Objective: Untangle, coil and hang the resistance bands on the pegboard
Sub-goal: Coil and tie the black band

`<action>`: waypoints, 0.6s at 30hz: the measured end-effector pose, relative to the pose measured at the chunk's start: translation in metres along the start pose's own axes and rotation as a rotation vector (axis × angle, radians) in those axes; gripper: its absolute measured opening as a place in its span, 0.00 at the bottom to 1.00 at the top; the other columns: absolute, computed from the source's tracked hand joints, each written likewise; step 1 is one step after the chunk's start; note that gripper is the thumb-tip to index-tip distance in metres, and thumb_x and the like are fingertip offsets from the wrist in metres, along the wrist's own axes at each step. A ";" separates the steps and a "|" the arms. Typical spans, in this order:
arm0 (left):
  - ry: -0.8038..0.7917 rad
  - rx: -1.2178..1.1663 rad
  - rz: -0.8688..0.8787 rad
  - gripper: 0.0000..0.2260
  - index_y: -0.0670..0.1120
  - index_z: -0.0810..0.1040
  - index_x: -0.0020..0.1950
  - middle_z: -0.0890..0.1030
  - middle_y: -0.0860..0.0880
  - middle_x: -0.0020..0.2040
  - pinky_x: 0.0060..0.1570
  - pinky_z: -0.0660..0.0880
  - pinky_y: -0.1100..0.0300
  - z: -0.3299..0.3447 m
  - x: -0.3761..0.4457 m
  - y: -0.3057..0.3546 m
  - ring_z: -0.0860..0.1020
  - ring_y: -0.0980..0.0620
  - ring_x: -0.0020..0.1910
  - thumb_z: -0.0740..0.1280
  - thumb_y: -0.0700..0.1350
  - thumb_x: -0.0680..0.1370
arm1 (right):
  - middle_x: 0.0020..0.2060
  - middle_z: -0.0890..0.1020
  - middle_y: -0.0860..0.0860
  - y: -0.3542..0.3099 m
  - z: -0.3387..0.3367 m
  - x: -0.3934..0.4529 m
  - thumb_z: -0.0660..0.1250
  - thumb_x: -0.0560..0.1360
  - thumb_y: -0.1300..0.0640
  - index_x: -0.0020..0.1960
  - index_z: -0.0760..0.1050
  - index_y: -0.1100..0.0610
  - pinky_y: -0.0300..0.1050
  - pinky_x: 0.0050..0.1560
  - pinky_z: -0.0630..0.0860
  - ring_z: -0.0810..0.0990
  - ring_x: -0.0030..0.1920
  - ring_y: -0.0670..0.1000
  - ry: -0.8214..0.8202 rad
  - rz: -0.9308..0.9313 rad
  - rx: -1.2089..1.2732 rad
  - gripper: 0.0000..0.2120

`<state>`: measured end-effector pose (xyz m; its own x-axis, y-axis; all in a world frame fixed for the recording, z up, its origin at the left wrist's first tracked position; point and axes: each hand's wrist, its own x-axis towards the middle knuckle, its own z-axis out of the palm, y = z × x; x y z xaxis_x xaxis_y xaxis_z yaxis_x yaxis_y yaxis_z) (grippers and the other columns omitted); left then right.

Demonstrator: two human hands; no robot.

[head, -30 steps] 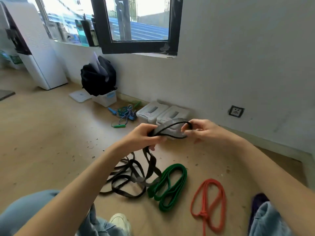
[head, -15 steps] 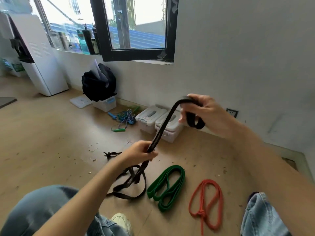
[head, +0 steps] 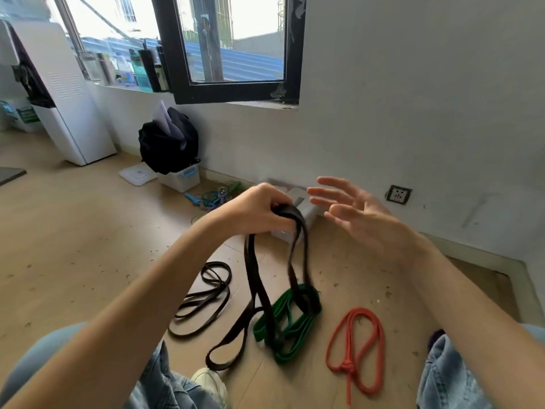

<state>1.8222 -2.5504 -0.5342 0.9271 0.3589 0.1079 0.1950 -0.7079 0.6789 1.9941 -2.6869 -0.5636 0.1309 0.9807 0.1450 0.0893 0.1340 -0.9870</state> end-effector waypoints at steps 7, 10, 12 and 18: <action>0.116 -0.177 0.033 0.13 0.52 0.73 0.28 0.67 0.57 0.23 0.25 0.62 0.67 0.005 -0.002 -0.013 0.65 0.58 0.23 0.71 0.41 0.70 | 0.43 0.81 0.53 0.000 0.045 0.008 0.64 0.76 0.61 0.49 0.76 0.60 0.36 0.49 0.75 0.80 0.43 0.46 -0.091 0.070 -0.330 0.04; 0.188 -0.113 0.027 0.09 0.49 0.74 0.35 0.73 0.55 0.31 0.36 0.69 0.67 0.023 -0.009 -0.039 0.72 0.58 0.31 0.69 0.39 0.74 | 0.25 0.69 0.46 -0.014 0.055 0.016 0.57 0.79 0.65 0.41 0.69 0.58 0.39 0.30 0.65 0.65 0.26 0.45 0.079 0.020 0.063 0.09; 0.080 -0.100 -0.094 0.04 0.45 0.78 0.41 0.78 0.52 0.38 0.44 0.71 0.65 0.050 -0.018 -0.057 0.77 0.54 0.40 0.67 0.41 0.76 | 0.23 0.64 0.46 -0.025 0.059 0.020 0.56 0.79 0.67 0.36 0.67 0.56 0.37 0.24 0.60 0.59 0.23 0.44 0.102 -0.030 0.197 0.14; 0.470 -0.281 0.041 0.06 0.47 0.78 0.37 0.81 0.53 0.33 0.41 0.75 0.63 -0.003 -0.019 -0.048 0.80 0.56 0.34 0.71 0.37 0.71 | 0.22 0.67 0.45 -0.019 0.022 0.006 0.65 0.75 0.57 0.38 0.76 0.55 0.39 0.26 0.62 0.64 0.23 0.45 0.241 -0.014 -0.135 0.07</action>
<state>1.7946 -2.5211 -0.5663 0.6770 0.6131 0.4071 0.0097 -0.5605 0.8281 1.9714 -2.6807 -0.5458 0.3589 0.9144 0.1871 0.2211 0.1114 -0.9689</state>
